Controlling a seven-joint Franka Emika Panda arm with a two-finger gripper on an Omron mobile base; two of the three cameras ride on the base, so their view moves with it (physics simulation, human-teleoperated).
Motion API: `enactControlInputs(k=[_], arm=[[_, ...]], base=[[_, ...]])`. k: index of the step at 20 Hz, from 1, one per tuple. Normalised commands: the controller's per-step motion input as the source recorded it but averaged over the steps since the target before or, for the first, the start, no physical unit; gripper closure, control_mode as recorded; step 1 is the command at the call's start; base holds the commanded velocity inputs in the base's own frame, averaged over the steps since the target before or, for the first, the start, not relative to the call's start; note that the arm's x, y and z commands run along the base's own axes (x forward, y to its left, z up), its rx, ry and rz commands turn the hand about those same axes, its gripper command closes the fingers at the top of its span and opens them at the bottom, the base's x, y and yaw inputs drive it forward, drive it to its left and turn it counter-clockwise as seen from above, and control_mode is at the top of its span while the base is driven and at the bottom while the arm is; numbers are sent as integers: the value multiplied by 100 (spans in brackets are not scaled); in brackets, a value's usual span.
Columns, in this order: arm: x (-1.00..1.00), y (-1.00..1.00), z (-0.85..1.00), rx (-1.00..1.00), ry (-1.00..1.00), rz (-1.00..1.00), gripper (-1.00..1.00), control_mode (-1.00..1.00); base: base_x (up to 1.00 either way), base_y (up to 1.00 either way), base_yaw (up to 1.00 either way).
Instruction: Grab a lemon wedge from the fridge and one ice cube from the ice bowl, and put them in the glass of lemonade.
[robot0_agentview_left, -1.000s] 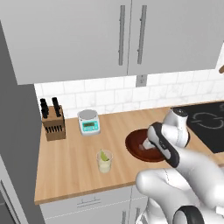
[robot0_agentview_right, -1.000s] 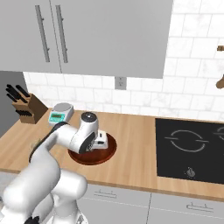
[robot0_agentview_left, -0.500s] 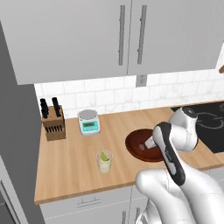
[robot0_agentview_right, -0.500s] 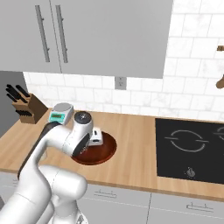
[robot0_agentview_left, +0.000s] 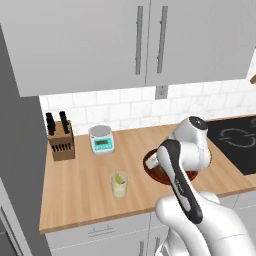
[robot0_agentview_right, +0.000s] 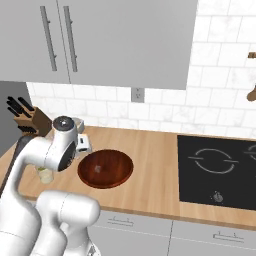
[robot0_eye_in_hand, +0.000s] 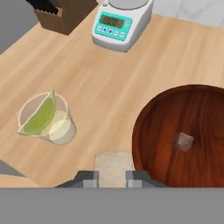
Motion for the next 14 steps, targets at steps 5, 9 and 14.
enactControlInputs(k=[5,9,14], arm=[[0,100,49,-11,12,0,100,-100],[0,47,-1,-3,8,2,100,-100],[3,2,-25,0,0,0,100,-100]], base=[[0,0,0],[0,0,0],[0,0,0]])
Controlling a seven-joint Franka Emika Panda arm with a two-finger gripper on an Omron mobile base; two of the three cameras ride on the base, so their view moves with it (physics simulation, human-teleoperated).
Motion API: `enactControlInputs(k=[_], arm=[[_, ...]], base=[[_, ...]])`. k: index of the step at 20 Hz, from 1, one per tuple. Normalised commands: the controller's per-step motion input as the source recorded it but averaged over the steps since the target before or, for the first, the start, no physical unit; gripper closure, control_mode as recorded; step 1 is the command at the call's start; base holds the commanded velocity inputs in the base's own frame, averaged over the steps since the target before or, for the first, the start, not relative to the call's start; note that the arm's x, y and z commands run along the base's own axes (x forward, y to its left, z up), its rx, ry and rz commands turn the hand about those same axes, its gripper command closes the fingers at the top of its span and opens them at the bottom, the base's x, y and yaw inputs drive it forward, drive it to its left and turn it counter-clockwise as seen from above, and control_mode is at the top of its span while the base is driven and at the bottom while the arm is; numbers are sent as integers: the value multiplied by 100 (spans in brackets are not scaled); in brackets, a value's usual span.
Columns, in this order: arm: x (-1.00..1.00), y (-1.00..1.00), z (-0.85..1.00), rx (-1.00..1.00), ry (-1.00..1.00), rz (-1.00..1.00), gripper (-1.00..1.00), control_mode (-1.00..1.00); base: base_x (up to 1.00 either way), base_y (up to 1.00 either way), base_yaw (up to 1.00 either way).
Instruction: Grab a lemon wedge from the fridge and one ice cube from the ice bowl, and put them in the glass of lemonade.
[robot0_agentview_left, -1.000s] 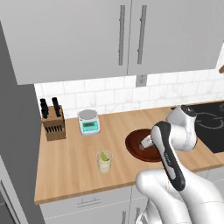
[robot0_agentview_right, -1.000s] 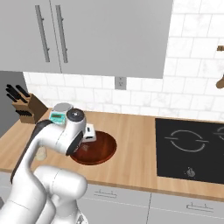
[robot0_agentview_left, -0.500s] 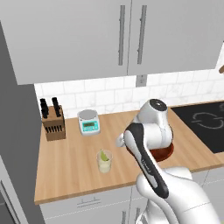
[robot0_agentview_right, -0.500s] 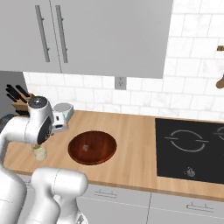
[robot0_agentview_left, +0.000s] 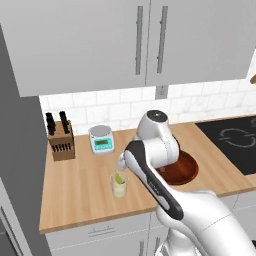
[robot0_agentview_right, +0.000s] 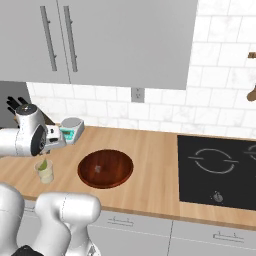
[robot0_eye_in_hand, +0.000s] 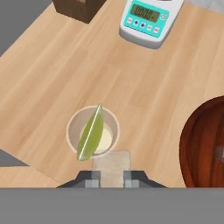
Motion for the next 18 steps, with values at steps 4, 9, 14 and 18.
enactControlInputs(k=[4,9,14,18], arm=[[0,15,-20,0,0,0,100,-100],[0,3,-5,0,0,0,100,-100],[1,0,0,0,0,0,100,-100],[35,5,0,0,0,0,100,-100]], base=[[0,0,0],[0,0,0],[0,0,0],[0,0,0]])
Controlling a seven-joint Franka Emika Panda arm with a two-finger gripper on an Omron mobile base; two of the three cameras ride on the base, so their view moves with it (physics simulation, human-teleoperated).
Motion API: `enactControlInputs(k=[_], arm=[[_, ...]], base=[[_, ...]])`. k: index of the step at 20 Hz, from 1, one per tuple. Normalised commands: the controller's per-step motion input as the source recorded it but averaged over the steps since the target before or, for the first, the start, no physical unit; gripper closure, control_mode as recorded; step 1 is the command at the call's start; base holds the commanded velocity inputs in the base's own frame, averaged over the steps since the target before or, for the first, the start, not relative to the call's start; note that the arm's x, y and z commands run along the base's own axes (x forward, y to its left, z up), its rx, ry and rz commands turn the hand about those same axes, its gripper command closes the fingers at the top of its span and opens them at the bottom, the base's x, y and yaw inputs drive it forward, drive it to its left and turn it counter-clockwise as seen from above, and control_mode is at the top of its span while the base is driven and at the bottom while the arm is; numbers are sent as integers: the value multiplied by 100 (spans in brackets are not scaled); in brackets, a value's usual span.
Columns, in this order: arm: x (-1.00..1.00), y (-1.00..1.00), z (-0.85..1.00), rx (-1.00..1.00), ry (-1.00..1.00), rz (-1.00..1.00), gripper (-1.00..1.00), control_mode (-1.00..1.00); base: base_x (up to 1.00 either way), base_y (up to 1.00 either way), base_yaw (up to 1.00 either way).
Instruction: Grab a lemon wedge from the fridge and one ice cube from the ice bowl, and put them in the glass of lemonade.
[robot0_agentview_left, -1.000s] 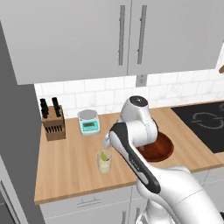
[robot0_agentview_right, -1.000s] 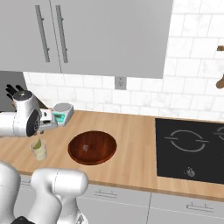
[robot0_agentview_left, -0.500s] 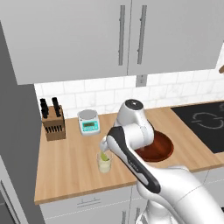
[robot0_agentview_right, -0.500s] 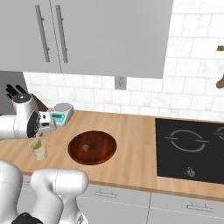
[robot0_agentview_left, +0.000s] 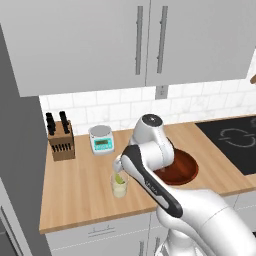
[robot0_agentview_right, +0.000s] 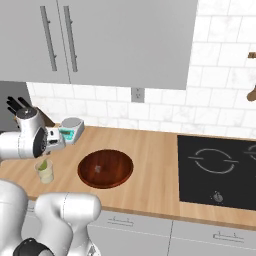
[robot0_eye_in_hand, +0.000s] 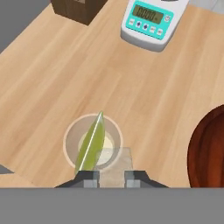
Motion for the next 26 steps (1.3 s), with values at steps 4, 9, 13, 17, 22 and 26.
enactControlInputs(k=[4,9,13,17,22,26], arm=[[3,3,-4,0,0,0,100,-100],[-15,6,-6,0,-1,0,100,-100],[-1,4,-9,0,7,0,100,-100],[0,0,0,0,15,-4,100,-100],[0,0,0,0,8,-4,100,-100],[8,0,0,0,2,0,100,-100]], base=[[0,0,0],[0,0,0],[0,0,0],[0,0,0],[0,0,0],[0,0,0]])
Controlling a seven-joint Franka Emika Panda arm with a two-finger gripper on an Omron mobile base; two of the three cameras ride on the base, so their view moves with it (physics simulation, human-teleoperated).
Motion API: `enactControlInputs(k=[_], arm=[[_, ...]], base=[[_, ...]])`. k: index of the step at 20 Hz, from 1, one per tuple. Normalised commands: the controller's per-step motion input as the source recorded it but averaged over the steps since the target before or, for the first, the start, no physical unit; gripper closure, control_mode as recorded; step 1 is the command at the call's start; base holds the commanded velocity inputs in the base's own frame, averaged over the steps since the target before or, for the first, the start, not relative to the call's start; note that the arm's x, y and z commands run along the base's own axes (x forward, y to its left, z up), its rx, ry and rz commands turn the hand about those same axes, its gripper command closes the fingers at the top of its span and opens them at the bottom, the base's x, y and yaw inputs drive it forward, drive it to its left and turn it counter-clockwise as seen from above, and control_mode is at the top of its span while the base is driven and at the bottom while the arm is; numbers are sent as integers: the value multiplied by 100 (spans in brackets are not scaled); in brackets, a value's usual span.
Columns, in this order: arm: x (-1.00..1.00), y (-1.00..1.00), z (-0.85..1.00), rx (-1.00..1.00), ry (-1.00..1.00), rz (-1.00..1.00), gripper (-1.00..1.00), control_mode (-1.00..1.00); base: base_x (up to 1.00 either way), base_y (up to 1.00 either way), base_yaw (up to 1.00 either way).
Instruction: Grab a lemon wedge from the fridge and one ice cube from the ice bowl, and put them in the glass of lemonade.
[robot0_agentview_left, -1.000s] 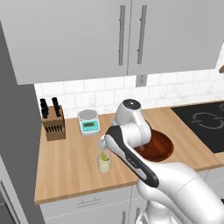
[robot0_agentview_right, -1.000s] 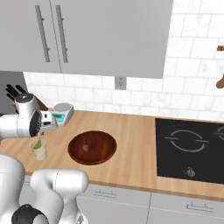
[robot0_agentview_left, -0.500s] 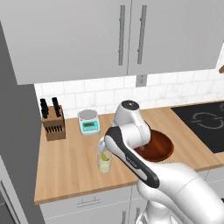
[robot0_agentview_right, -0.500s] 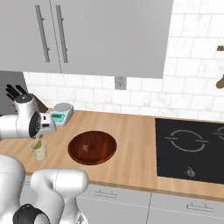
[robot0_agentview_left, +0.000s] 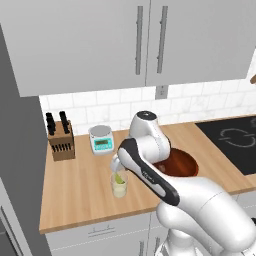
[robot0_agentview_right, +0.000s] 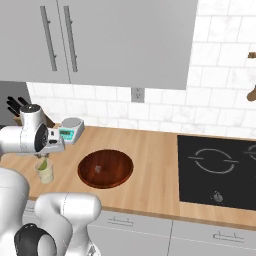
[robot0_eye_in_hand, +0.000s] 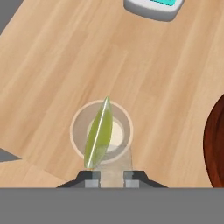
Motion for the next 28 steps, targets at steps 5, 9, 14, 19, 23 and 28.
enactControlInputs(k=[5,9,14,19,23,28], arm=[[9,0,0,-1,0,-2,100,-100],[0,0,0,0,0,-3,100,-100],[0,1,0,0,0,-2,100,-100],[0,2,0,0,0,-2,100,-100],[0,5,0,0,0,0,100,-100],[0,6,0,0,0,0,100,-100]], base=[[0,0,0],[0,0,0],[0,0,0],[0,0,0],[0,0,0],[0,0,0]])
